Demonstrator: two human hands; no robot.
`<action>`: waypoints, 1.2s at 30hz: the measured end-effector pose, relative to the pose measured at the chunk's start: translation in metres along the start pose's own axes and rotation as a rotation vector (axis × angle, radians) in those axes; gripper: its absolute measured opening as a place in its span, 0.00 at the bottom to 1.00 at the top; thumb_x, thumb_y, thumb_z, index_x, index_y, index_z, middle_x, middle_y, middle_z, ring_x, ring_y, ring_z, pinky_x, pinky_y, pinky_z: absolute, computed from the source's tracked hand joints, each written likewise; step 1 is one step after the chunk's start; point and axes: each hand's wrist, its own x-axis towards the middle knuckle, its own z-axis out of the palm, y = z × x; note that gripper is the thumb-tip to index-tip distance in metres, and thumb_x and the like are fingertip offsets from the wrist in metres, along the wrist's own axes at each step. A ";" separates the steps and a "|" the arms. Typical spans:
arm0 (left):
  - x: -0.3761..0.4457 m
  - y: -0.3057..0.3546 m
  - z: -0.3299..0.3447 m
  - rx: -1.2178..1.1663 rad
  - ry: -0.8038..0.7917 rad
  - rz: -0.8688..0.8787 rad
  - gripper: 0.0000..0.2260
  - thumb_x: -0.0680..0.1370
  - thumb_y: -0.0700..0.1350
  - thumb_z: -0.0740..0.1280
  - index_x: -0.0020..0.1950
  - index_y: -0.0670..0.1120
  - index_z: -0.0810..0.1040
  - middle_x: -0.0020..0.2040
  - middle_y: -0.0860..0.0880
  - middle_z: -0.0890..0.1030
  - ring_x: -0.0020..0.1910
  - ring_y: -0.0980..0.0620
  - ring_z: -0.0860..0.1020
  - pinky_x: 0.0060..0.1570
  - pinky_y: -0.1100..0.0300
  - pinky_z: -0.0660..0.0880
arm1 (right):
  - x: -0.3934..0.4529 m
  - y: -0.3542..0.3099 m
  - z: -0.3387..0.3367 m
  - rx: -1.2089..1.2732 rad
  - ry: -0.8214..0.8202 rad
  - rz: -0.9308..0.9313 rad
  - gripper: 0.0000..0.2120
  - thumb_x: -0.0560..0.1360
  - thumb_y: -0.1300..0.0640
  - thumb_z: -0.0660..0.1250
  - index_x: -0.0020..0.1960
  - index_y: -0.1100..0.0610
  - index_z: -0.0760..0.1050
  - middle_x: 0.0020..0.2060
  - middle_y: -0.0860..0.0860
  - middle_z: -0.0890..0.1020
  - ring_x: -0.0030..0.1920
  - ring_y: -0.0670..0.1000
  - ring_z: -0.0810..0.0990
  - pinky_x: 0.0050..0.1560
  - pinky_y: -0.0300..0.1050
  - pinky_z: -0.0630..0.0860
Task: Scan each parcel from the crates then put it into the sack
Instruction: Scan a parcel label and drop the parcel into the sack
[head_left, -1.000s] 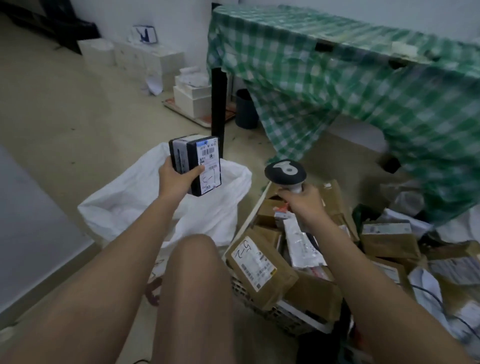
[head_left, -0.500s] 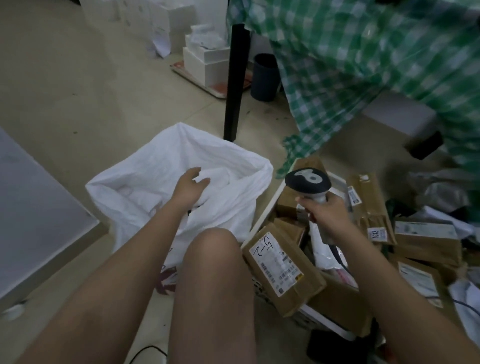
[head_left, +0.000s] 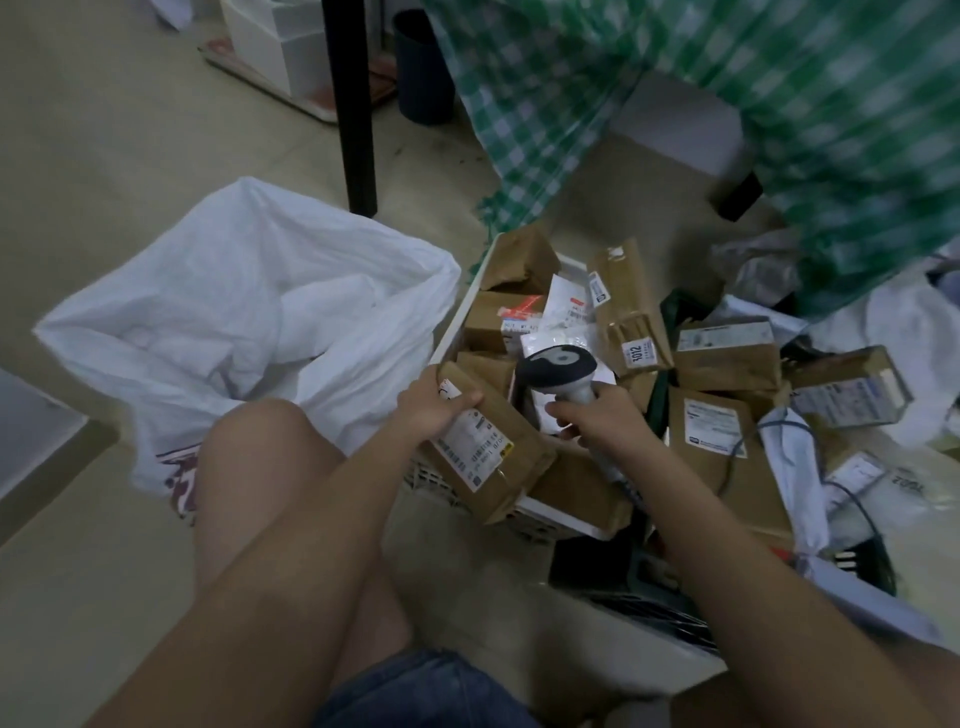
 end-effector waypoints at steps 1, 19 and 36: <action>-0.002 0.000 0.000 0.036 0.008 -0.023 0.44 0.59 0.74 0.68 0.68 0.54 0.67 0.62 0.49 0.78 0.61 0.44 0.75 0.63 0.43 0.70 | 0.000 0.003 0.000 0.010 -0.002 0.001 0.06 0.72 0.59 0.71 0.45 0.56 0.75 0.39 0.55 0.82 0.36 0.52 0.82 0.35 0.42 0.75; -0.030 0.009 0.020 0.205 0.030 0.064 0.17 0.78 0.54 0.67 0.61 0.45 0.75 0.59 0.44 0.79 0.54 0.46 0.77 0.52 0.54 0.72 | -0.027 0.011 -0.047 0.239 0.138 -0.089 0.08 0.75 0.62 0.69 0.52 0.62 0.75 0.36 0.56 0.79 0.30 0.48 0.76 0.23 0.33 0.71; -0.056 0.058 0.046 -0.283 0.099 0.154 0.22 0.78 0.55 0.65 0.72 0.54 0.68 0.63 0.50 0.76 0.60 0.47 0.75 0.59 0.46 0.75 | -0.035 0.025 -0.065 0.524 0.344 -0.229 0.21 0.72 0.53 0.74 0.62 0.53 0.73 0.50 0.44 0.80 0.51 0.47 0.78 0.52 0.45 0.74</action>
